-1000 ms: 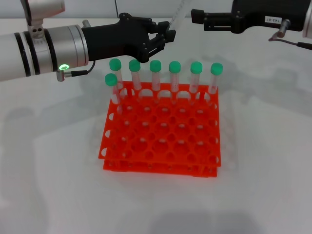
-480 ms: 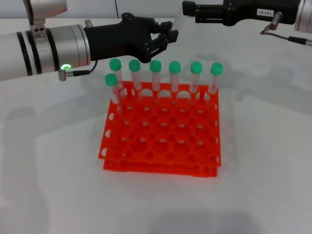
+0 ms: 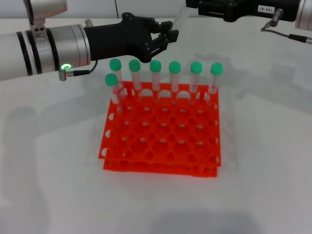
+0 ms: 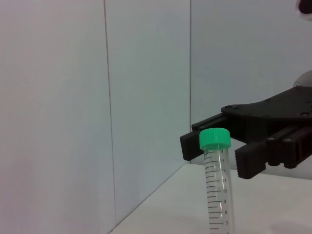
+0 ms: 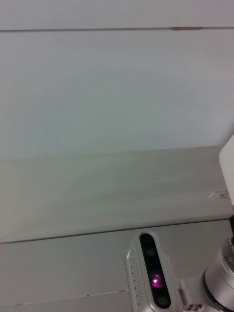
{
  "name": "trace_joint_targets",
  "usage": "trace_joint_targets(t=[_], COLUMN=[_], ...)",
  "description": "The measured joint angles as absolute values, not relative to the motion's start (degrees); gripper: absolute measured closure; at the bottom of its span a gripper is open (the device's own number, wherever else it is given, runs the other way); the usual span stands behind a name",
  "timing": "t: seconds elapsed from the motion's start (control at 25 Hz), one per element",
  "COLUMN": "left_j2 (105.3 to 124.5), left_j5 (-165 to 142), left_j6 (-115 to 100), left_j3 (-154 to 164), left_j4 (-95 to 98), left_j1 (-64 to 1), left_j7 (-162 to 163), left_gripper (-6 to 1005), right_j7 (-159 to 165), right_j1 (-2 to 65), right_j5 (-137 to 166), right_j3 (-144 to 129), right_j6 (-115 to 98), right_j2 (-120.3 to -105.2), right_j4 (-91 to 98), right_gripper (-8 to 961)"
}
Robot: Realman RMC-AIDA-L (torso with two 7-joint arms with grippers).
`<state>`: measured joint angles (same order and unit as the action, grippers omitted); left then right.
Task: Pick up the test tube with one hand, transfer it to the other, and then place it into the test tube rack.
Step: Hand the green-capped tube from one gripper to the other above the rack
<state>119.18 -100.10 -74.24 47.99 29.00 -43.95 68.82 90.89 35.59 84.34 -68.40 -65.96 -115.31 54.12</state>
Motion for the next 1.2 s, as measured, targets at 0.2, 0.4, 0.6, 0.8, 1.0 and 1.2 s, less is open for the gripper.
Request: trace_joint_targets(t=[0.2,0.4,0.6,0.8,1.0,1.2], left_j2=[119.18,119.18,119.19,119.23,119.27,119.27], left_j5=[-100.1,-100.1,-100.1,-99.9,-99.4,-99.4], left_j6=[-74.3,-74.4,-74.5,-74.7,-75.3,-75.4], left_j3=[48.0,48.0,48.0,48.0,48.0,48.1], left_j4=[29.0,29.0,29.1,29.4,29.4,29.4], left_j1=[-43.8,-43.8,-43.9,-44.1,-44.2,-44.2], left_j7=[68.8,68.8,68.8,68.8,68.7,68.7], left_gripper=[809,809,809,808,808,809], right_j7=[90.6,90.1,89.9,89.9,89.5,89.0], right_j1=[35.6,35.6,35.6,35.5,35.5,35.6], right_j5=[83.8,83.4,83.0,83.0,82.1,81.6], right_j3=[-68.3,-68.2,-68.3,-68.3,-68.2,-68.2], right_j6=[-65.9,-65.5,-65.3,-65.3,-65.3,-65.3], right_j2=[-115.31,-115.31,-115.31,-115.33,-115.39,-115.40], right_j4=[54.1,54.1,54.1,54.0,53.4,53.3], right_gripper=[323,396,507,571,594,618])
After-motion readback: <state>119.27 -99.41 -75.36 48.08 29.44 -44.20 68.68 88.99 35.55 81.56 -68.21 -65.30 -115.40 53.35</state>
